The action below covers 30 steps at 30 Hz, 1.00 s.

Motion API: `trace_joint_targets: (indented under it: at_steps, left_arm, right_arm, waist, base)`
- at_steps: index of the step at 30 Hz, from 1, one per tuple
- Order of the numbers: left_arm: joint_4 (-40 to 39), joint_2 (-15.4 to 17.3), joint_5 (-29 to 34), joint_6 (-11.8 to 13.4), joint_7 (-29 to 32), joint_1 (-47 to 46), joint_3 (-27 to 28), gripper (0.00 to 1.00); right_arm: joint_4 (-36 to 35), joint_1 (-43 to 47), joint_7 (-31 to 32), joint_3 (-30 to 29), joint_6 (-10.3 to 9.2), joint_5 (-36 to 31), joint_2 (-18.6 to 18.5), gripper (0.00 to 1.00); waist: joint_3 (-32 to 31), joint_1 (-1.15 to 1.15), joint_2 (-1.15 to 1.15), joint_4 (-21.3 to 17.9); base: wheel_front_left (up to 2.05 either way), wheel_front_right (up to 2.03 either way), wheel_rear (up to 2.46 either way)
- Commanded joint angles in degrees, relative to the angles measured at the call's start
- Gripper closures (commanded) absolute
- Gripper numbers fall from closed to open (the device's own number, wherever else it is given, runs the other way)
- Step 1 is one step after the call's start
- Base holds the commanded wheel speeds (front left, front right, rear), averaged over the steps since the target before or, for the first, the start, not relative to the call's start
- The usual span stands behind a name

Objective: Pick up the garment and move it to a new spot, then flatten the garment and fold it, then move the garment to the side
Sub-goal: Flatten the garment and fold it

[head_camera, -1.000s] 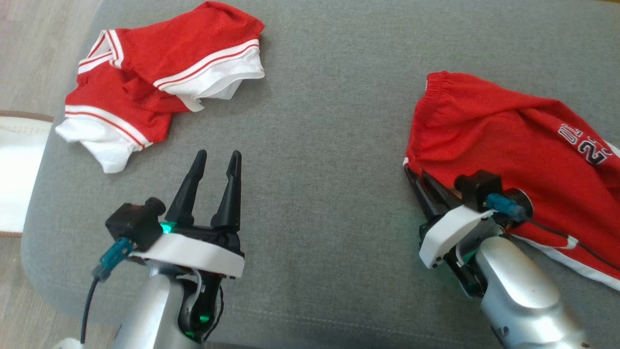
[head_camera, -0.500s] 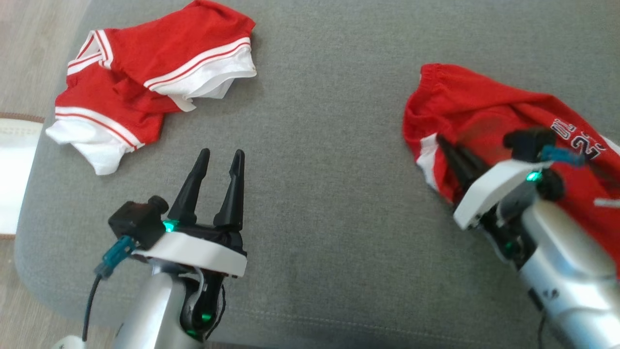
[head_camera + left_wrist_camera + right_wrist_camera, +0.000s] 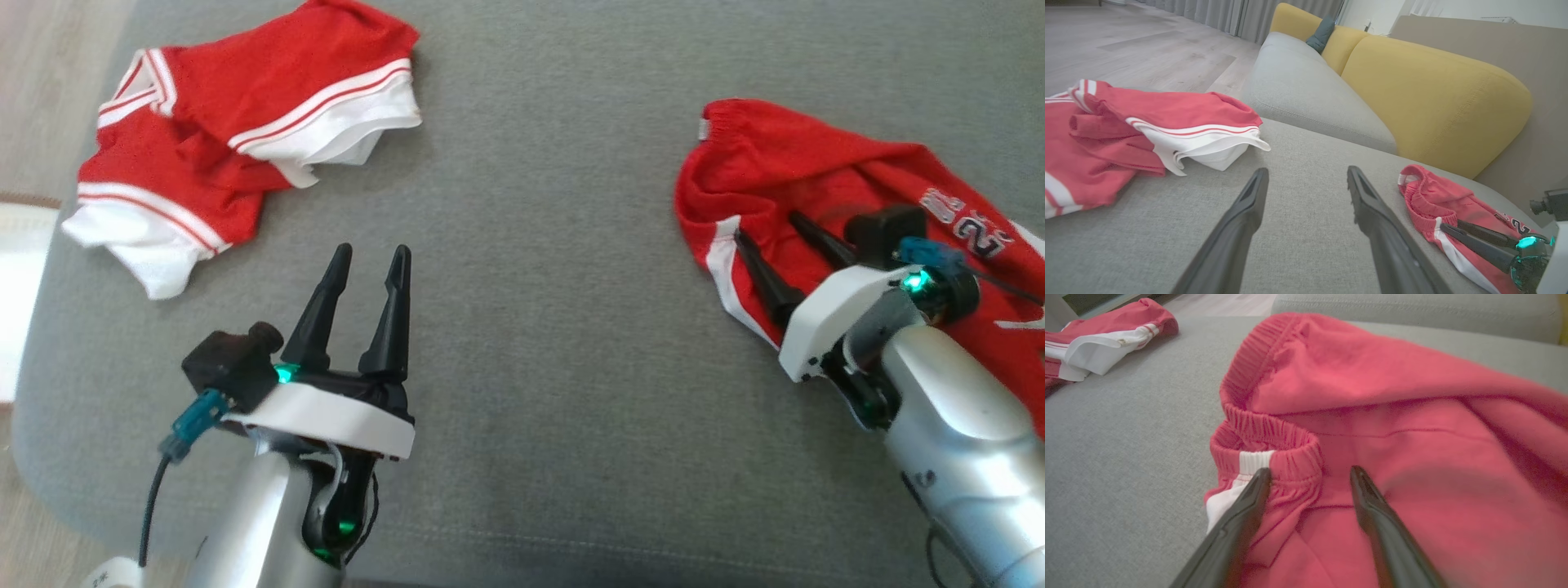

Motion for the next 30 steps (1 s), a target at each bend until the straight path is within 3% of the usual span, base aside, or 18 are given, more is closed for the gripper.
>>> trace_joint_targets:
  at_steps: [1,10,18,23,30]
  left_arm:
    - [-1.7,0.4,0.5,0.0,-0.3,-2.1,1.7,0.0]
    - [-1.9,0.4,2.1,-0.6,-0.3,-1.4,3.3,0.0]
    - [-2.2,0.4,3.8,-1.2,-0.3,-1.8,4.0,0.0]
    - [-2.3,0.4,4.4,-1.5,-0.3,-1.9,5.3,0.0]
    - [-1.7,0.5,5.8,-1.8,-0.3,-3.5,6.0,0.0]
  right_arm:
    - [-1.2,-1.3,-1.1,0.6,-0.05,-0.6,0.4,0.0]
    - [-3.5,0.8,-7.5,-0.9,-0.05,-0.3,3.0,0.0]
    - [-11.6,9.9,-12.0,-11.4,-0.05,-3.7,4.4,0.0]
    - [-19.9,19.4,-12.7,-20.9,-0.05,-10.1,9.7,0.0]
    - [-27.5,24.8,-12.4,-24.6,-0.05,-16.4,14.1,0.0]
  waist:
    - [-0.6,0.0,0.0,-0.9]
    - [-4.7,0.0,0.0,-7.3]
    - [-7.1,0.0,0.0,-13.0]
    - [-7.4,0.0,0.0,-16.4]
    - [-6.1,0.0,0.0,-20.5]
  base:
    - [0.0,0.0,0.0]
    - [0.0,0.0,0.0]
    - [0.0,0.0,0.0]
    - [0.0,0.0,0.0]
    - [0.0,0.0,0.0]
